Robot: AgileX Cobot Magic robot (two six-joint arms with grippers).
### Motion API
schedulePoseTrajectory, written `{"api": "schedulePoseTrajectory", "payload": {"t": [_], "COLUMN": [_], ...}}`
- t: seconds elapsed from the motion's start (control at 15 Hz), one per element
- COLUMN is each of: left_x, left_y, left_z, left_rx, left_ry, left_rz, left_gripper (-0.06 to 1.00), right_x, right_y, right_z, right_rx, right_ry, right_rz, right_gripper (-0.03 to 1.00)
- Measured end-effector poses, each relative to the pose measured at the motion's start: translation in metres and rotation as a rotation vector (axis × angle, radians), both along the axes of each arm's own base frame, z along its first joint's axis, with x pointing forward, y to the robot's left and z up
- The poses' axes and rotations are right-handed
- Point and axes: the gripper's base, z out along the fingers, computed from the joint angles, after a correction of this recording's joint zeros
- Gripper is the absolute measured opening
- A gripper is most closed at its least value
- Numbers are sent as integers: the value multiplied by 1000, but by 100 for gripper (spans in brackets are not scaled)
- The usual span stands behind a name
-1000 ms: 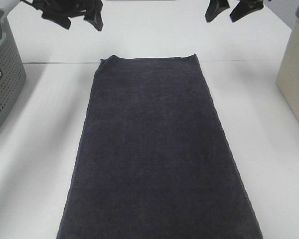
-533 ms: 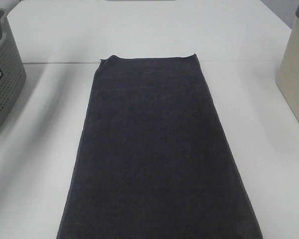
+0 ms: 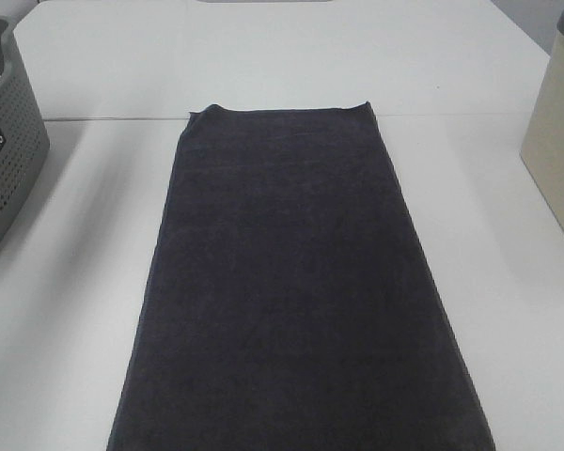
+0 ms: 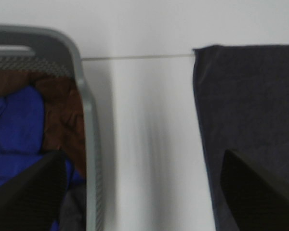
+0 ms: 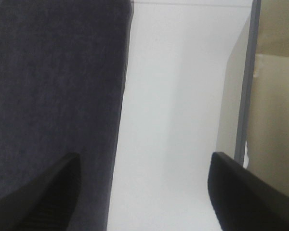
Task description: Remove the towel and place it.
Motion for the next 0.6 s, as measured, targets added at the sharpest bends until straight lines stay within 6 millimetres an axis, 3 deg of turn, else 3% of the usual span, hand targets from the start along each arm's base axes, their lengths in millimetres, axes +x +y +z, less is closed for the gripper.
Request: {"api": "schedulePoseTrajectory", "payload": {"t": [0.27, 0.33, 0.6], "left_x": [-105, -162, -260], "left_y": [16, 21, 28], "left_z": [-1, -1, -14], "left_rx": [87, 96, 91], "left_ry": [68, 25, -103], "left_rz": [58, 61, 60], "left_gripper": [82, 82, 82], "right_x": [-101, -143, -228], "right_y": [1, 2, 4], "right_z": [-21, -35, -47], "right_rx": [-7, 7, 10], "right_ry": [44, 42, -112], "right_rz": [-16, -44, -48], "right_gripper": [71, 71, 71]}}
